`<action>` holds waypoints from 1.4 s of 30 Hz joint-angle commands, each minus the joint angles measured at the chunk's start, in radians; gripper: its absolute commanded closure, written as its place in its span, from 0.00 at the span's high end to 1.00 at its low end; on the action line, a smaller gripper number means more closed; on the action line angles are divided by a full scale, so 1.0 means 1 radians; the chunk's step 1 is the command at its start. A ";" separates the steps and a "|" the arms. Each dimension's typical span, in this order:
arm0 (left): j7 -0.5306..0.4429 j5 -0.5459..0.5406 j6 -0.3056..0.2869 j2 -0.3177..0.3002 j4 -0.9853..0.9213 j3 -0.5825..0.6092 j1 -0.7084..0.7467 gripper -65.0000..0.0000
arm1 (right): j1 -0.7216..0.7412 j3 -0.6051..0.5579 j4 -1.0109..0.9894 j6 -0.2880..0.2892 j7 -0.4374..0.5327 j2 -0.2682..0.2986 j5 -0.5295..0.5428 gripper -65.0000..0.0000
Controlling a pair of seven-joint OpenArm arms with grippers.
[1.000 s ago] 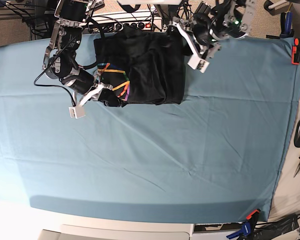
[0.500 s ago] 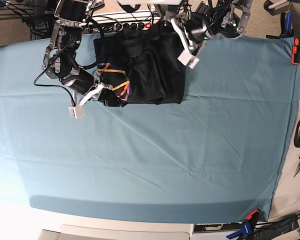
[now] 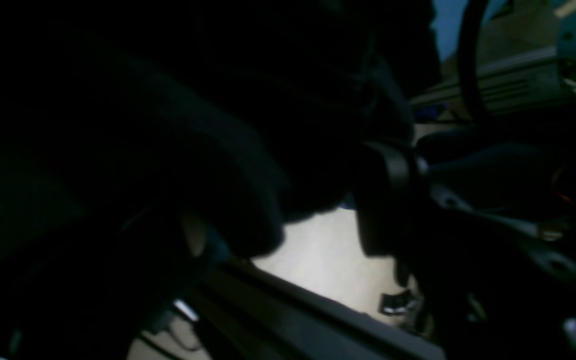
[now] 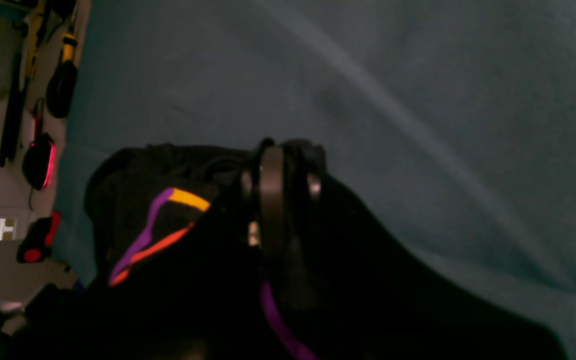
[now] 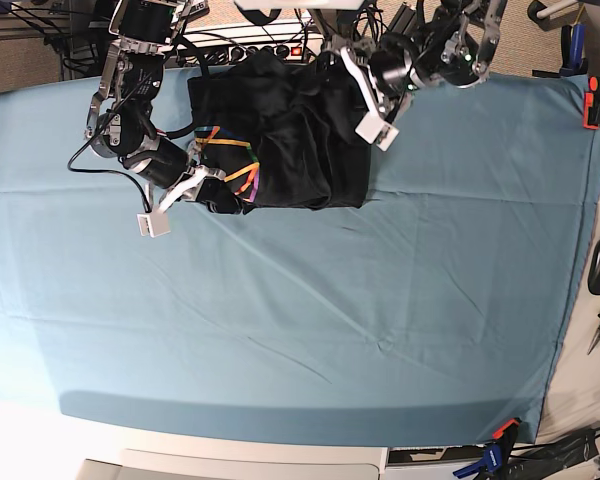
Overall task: Fold the T-shirt properly
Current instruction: 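Grasp the opposite shirt end with the left gripper and tuck it inward, then press and square the folded bundle with both grippers, then release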
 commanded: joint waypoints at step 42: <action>-0.044 0.109 0.032 -0.123 -0.154 0.032 -0.258 0.00 | -0.221 0.182 0.301 0.036 -0.003 -0.074 -0.008 0.00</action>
